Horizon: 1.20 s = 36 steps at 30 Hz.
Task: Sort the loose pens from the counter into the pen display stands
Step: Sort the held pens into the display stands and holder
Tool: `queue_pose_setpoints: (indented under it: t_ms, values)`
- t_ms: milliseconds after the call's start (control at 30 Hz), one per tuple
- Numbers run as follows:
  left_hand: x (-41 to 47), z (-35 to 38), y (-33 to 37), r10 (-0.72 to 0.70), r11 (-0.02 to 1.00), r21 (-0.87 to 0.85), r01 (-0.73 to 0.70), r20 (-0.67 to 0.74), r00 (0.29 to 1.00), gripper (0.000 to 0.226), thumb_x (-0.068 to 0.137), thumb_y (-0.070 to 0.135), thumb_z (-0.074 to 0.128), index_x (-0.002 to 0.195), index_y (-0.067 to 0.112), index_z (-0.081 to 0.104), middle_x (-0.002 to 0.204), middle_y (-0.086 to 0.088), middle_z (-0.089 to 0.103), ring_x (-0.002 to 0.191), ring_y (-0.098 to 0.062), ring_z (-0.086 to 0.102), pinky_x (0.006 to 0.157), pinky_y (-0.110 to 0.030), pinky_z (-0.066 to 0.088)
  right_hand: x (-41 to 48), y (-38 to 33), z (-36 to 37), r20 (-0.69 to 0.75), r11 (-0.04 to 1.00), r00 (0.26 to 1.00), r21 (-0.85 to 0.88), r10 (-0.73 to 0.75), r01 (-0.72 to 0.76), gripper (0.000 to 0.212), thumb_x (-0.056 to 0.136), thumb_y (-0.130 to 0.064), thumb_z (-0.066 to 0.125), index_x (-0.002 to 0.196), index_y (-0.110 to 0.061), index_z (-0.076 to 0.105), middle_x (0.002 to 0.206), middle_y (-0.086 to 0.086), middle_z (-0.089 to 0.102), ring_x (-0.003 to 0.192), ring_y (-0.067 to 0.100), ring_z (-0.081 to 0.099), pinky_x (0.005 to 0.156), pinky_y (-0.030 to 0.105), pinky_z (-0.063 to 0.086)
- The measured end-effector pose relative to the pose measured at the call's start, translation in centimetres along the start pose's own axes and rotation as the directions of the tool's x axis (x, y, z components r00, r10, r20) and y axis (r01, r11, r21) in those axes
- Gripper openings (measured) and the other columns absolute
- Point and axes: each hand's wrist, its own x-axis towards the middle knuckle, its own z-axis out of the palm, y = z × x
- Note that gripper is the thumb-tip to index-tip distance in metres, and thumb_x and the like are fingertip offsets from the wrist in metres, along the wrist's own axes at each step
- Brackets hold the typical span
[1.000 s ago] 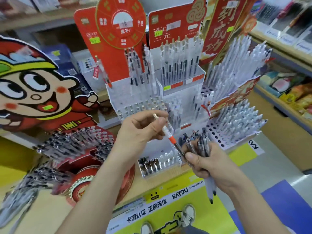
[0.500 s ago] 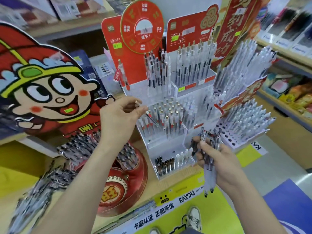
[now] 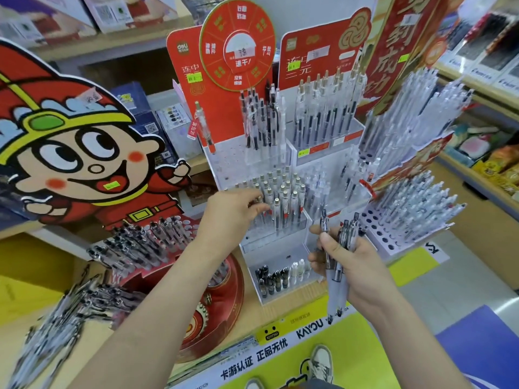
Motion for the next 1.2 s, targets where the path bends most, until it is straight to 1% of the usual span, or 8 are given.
queue_pose_setpoints:
  t_ms: [100,267,533,833,900,967,1100,1200]
  values:
    - [0.6,-0.2,0.4,0.122,0.980,0.157,-0.125,0.028,0.992,0.039,0.095,0.033,0.052,0.063,0.012,0.049,0.051,0.006,0.038,0.049,-0.019,0.042,0.048,-0.035,0.046,0.1,0.0,0.1,-0.003,1.000,1.000,0.021,0.007,-0.006,0.019,0.094,-0.007,0.054,0.107,0.001,0.066,0.071,0.008,0.062,0.065,0.023,0.067,0.061,0.030,0.058]
    - [1.3,0.0,0.4,0.103,0.978,0.175,-0.115,0.073,0.992,0.027,0.095,0.033,0.057,0.086,0.011,0.070,0.076,-0.003,0.065,0.074,-0.024,0.061,0.064,-0.037,0.051,0.0,-0.1,0.4,0.007,1.000,1.000,0.021,0.019,-0.019,0.022,0.097,-0.013,0.051,0.109,-0.001,0.064,0.073,0.011,0.067,0.066,0.026,0.069,0.059,0.032,0.058]
    - [2.2,-0.6,1.1,0.008,0.896,0.436,-0.081,0.165,0.986,0.038,0.098,0.045,0.045,0.086,0.015,0.065,0.077,-0.002,0.061,0.074,-0.024,0.061,0.057,-0.031,0.039,0.0,-0.1,1.0,0.043,0.999,0.999,-0.053,-0.001,0.004,0.029,0.098,-0.016,0.049,0.120,0.003,0.055,0.088,0.013,0.072,0.066,0.026,0.068,0.059,0.032,0.056]
    - [2.5,-1.9,1.6,-0.024,0.922,0.371,-0.110,0.337,0.941,0.026,0.099,0.030,0.049,0.112,0.012,0.061,0.098,-0.005,0.066,0.093,-0.025,0.060,0.076,-0.035,0.047,-0.3,-1.0,1.7,0.144,0.995,0.990,0.095,0.013,-0.027,0.037,0.087,-0.021,0.054,0.115,0.002,0.063,0.078,0.010,0.065,0.066,0.024,0.064,0.057,0.029,0.053]
    - [1.5,-2.9,2.6,0.017,0.970,0.234,-0.060,0.181,0.983,0.027,0.098,0.029,0.052,0.117,0.014,0.063,0.098,-0.003,0.070,0.092,-0.024,0.063,0.079,-0.036,0.050,-0.5,-1.2,2.0,0.166,0.995,0.986,0.098,0.011,-0.027,0.037,0.088,-0.022,0.053,0.116,0.001,0.063,0.078,0.011,0.066,0.066,0.024,0.065,0.057,0.029,0.053]
    - [0.3,-3.8,4.6,-0.047,0.989,-0.136,0.053,0.047,0.998,0.024,0.095,0.030,0.057,0.113,0.020,0.068,0.092,0.008,0.071,0.084,-0.011,0.064,0.077,-0.030,0.052,-0.8,-1.4,2.3,0.186,0.996,0.982,0.089,0.012,-0.029,0.038,0.087,-0.022,0.053,0.115,0.002,0.062,0.078,0.013,0.068,0.064,0.024,0.066,0.056,0.029,0.054]
    - [-1.0,-3.8,7.0,-0.123,0.833,-0.481,0.273,0.320,0.939,0.017,0.084,0.031,0.071,0.099,0.026,0.071,0.080,0.009,0.070,0.070,0.001,0.060,0.069,-0.019,0.050,-1.4,-1.6,3.5,0.214,0.998,0.977,0.060,-0.020,0.007,0.029,0.086,-0.021,0.053,0.100,0.002,0.063,0.076,0.017,0.069,0.061,0.026,0.066,0.054,0.030,0.054]
    - [-1.5,-4.8,6.6,-0.161,0.705,-0.625,0.336,0.320,0.934,0.005,0.082,0.016,0.074,0.082,0.012,0.072,0.062,0.006,0.064,0.056,-0.001,0.056,0.055,-0.017,0.046,-1.8,-1.4,4.3,0.208,1.000,0.978,0.015,-0.009,0.006,0.026,0.084,-0.022,0.056,0.094,0.000,0.066,0.079,0.021,0.071,0.067,0.030,0.070,0.059,0.033,0.058]
